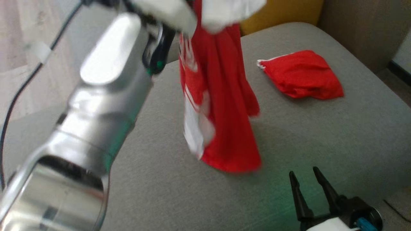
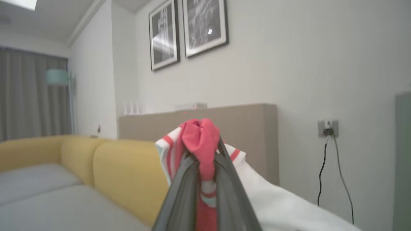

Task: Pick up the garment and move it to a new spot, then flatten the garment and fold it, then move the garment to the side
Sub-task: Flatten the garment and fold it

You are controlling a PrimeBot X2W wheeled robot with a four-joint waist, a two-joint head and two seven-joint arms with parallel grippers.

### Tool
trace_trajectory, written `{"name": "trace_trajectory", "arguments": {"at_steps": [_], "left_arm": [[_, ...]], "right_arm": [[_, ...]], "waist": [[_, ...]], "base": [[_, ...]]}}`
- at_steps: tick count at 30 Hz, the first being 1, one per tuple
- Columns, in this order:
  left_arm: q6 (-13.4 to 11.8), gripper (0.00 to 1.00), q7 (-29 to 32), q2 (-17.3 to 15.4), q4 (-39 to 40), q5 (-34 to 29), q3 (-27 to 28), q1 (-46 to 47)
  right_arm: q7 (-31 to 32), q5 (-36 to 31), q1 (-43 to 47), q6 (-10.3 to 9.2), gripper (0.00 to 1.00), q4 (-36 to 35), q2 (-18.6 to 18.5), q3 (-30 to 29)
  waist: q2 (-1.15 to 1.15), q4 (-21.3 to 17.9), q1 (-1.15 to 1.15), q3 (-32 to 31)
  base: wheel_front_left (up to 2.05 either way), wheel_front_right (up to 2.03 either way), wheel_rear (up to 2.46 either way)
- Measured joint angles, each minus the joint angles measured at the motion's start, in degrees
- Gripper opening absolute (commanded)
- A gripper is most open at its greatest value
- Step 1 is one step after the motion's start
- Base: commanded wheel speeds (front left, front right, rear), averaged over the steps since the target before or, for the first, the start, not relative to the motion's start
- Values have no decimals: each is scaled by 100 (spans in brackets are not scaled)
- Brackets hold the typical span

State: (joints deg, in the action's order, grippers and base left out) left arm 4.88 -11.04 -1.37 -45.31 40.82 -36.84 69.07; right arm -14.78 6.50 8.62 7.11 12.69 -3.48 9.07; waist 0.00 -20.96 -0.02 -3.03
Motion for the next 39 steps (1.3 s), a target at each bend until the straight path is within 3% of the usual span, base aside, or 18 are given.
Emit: {"name": "trace_trajectory", "arguments": {"at_steps": [3,9,10,11,16,19,23,26,31,39], "left_arm": [[24,0,278,-192,-450,-3,-129,-560],[124,0,413,-759,-1165,435,-154,-2516],[125,44,280,-818,-1241,535,-66,-2791],[124,100,126,-894,-1327,617,9,-3026],[-229,100,-316,-1173,-1345,602,369,-3575],[-601,100,-325,-1187,-537,79,583,-3947],[-900,100,-326,-980,403,-761,664,-4747],[-1027,100,-325,-738,522,-1061,671,-5253],[-1035,100,-325,-523,245,-1171,689,-5208],[-714,100,-325,-265,-297,-1053,923,-4590]], "right_arm": [[0,-1,43,0,100,-31,19,-19],[0,0,30,0,100,-85,75,-13],[0,-1,18,0,100,-83,75,-8],[0,0,3,0,100,-83,77,0],[0,-1,3,0,100,-83,79,-48],[0,-4,10,0,100,-83,78,-92],[0,-52,8,0,100,-112,78,-145],[0,-53,-25,0,100,-113,77,-86],[0,-52,-262,0,100,-112,77,-13],[0,-52,-408,0,100,-111,54,86]], "waist": [[0,187,1,-16],[0,489,2,133],[0,524,3,175],[0,555,3,217],[0,700,2,365],[0,843,2,424],[0,1024,2,543],[0,1122,2,675],[0,1188,2,850],[0,1068,2,1078]], "base": [[0,0,0],[0,0,0],[0,0,0],[0,0,0],[0,0,0],[0,0,0],[0,0,0],[0,0,0],[0,0,0],[0,0,0]]}}
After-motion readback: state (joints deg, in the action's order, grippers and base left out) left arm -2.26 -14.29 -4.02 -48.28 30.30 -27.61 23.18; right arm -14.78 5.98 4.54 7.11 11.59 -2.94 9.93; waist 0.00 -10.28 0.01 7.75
